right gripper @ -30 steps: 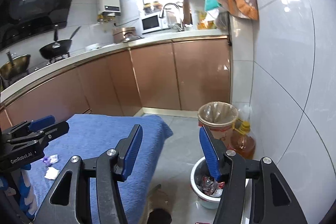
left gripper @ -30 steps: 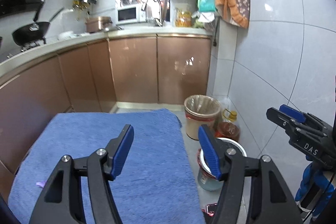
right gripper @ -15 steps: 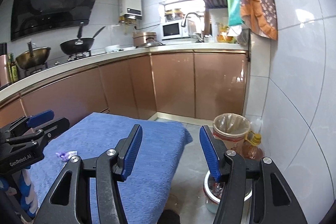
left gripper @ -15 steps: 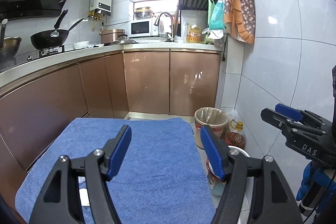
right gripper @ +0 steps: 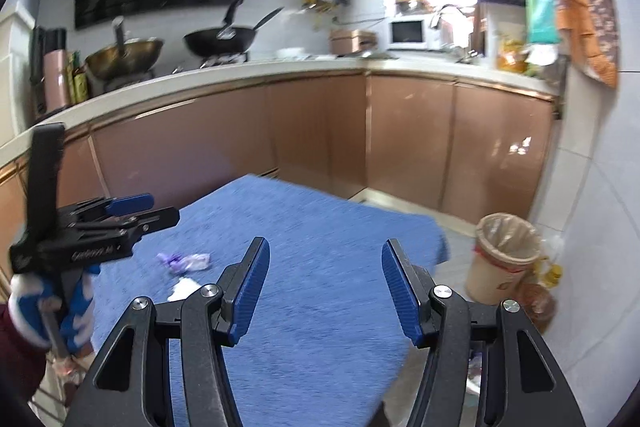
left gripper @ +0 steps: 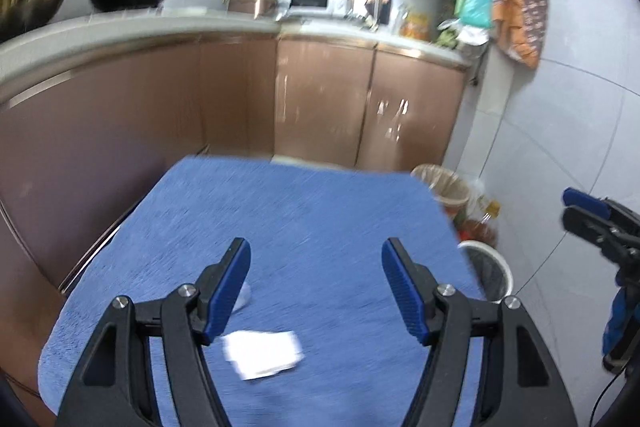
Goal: Collect trash
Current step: 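Raise both open tools from the bin back over the table, then grasp the purple wrapper with the left tool while the right tool grasps the white tissue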
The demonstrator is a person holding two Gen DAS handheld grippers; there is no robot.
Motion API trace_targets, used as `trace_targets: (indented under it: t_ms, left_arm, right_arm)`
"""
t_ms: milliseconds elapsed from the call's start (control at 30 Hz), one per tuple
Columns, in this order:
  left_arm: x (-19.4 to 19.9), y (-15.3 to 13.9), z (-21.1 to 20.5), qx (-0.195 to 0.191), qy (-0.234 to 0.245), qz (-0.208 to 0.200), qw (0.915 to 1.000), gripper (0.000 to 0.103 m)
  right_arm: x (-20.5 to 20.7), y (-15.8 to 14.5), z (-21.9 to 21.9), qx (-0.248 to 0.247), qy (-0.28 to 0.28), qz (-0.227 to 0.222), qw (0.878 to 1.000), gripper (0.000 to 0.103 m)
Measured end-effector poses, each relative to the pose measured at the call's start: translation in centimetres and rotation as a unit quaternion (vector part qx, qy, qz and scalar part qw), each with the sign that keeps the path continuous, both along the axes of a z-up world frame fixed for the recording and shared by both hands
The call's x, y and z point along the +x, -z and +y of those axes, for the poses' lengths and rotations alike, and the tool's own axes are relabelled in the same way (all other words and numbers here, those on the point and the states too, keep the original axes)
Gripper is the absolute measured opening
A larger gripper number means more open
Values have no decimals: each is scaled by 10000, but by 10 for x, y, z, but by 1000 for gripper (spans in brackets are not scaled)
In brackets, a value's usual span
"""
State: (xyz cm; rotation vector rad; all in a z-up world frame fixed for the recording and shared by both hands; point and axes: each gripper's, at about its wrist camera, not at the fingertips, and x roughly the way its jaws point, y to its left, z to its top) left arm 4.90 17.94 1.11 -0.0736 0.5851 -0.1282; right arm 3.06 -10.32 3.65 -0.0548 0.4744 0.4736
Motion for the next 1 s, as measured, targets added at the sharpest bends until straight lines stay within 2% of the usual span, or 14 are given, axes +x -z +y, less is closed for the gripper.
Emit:
trace_targets:
  t_ms: [167,333,500,700,867,1000]
  left_arm:
    - [20,38,67,-18,26,511,9987,67]
    - [40,70,103,-58,308,918,9953,67]
    - [60,96,110,-1,650,1225,9903,67]
    - [81,122,107,65,886,1522,9843,67]
    - [86,139,115,-108,902,1679,9816,66]
    - [84,147,119,-164,873,1689,9816,57]
  right_arm:
    - [20,26,48,-147,-628,358,9973,58]
    - [44,54,97,-315,-1262,782,9884,58]
    - [67,90,150,-515,-1836,1249,9737,58]
    - [84,133,200,-793,-2228,1631,9579,58]
    - [96,160,217,-840,-2364,1932,9486,58]
    - [96,170,225,-923,-2465,1966,9445,54]
